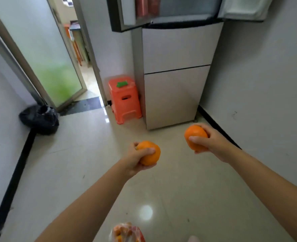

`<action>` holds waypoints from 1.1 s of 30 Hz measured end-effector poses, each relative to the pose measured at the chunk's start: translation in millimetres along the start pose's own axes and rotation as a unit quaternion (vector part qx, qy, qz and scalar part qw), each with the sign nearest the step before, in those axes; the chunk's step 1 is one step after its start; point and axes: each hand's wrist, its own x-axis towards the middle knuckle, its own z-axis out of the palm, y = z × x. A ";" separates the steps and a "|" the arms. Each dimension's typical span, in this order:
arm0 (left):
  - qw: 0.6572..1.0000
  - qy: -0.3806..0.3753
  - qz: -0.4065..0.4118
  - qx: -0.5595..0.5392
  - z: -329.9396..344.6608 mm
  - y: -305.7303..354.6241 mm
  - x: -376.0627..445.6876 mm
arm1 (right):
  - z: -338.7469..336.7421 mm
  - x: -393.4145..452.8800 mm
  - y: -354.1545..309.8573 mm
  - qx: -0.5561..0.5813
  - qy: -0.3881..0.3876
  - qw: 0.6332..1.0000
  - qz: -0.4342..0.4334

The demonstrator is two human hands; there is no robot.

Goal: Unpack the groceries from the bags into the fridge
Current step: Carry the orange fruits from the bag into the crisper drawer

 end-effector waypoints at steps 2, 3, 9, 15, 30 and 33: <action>0.993 -0.002 0.015 0.121 34.3 28.4 23.0 | -29.0 15.9 -15.5 -0.029 0.016 0.999 -0.022; 0.984 -0.003 0.038 0.172 52.7 44.4 36.7 | -44.1 27.3 -22.8 -0.047 0.026 0.998 -0.034; 0.938 0.011 0.183 0.295 162.9 154.1 135.0 | -154.6 129.9 -78.8 -0.196 0.076 0.975 -0.076; 0.892 0.074 0.285 0.342 247.1 275.0 220.7 | -257.3 251.6 -159.6 -0.273 0.070 0.951 -0.127; 0.784 0.201 0.466 0.357 322.9 597.4 424.1 | -328.1 572.2 -365.8 -0.286 0.153 0.890 -0.321; 0.751 0.237 0.465 0.405 330.3 653.2 464.9 | -337.7 629.7 -399.9 -0.299 0.156 0.883 -0.328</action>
